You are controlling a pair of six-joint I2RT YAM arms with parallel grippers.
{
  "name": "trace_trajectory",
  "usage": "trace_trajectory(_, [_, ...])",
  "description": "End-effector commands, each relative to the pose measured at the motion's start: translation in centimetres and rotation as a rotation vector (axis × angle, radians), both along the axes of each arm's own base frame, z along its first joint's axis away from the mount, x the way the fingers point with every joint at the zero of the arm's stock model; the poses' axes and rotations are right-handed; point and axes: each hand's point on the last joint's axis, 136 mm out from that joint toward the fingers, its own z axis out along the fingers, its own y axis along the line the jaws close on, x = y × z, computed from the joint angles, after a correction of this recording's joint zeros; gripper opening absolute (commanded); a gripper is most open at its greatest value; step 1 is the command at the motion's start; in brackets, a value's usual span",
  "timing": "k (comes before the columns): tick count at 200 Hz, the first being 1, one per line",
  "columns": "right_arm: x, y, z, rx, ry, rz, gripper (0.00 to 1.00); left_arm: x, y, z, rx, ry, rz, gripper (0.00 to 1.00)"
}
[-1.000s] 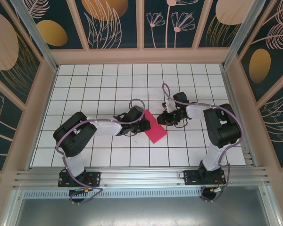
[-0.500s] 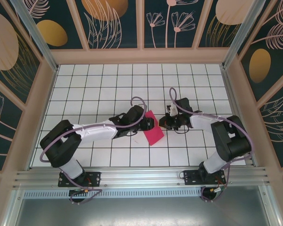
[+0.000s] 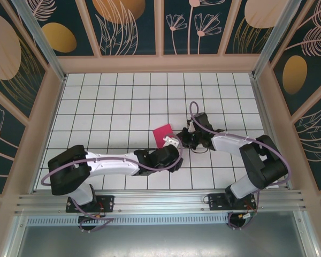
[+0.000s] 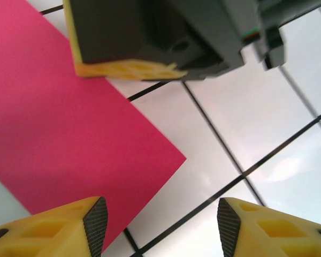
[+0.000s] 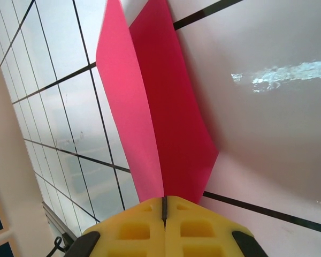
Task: Fold a paper plane with a square sheet of paper (pick it up from the middle)
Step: Third fold the triangle at the center of the table.
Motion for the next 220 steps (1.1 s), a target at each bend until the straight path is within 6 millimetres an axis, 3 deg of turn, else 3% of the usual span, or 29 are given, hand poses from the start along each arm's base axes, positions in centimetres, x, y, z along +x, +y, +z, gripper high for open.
trace_trajectory(1, [0.6,0.3,0.4,0.004,-0.010,-0.021,0.02,1.1,0.8,-0.4,0.136,-0.087,0.019,0.60])
trace_trajectory(11, [0.6,0.4,0.5,0.004,-0.013,-0.020,0.02,1.1,1.1,-1.1,0.184,-0.104,0.015,0.61])
trace_trajectory(18, [0.6,0.3,0.4,0.003,-0.012,-0.021,0.02,1.4,0.1,0.0,0.171,-0.125,0.014,0.61])
trace_trajectory(25, [0.6,0.4,0.4,0.001,-0.013,-0.020,0.03,1.4,0.0,-1.0,0.207,-0.124,0.005,0.61])
trace_trajectory(61, [0.7,0.2,0.4,-0.008,-0.015,-0.023,0.03,1.6,-0.8,-1.1,0.238,-0.157,0.006,0.58])
trace_trajectory(125, [0.7,0.1,0.2,-0.025,-0.014,-0.014,0.03,2.5,0.2,-0.1,0.218,-0.204,0.079,0.26])
trace_trajectory(173, [0.9,0.0,0.4,-0.041,-0.023,-0.006,0.06,2.3,-0.3,0.3,0.180,-0.200,0.069,0.08])
trace_trajectory(193, [1.3,-0.3,0.7,-0.057,-0.039,-0.005,0.11,2.2,-0.2,0.3,0.168,-0.200,0.068,0.00])
trace_trajectory(209, [1.6,-0.8,1.2,-0.067,-0.054,-0.005,0.14,2.1,-0.1,0.2,0.156,-0.197,0.066,0.00])
trace_trajectory(220, [1.9,-1.1,1.6,-0.072,-0.067,0.000,0.24,2.0,0.0,0.2,0.145,-0.194,0.066,0.00])
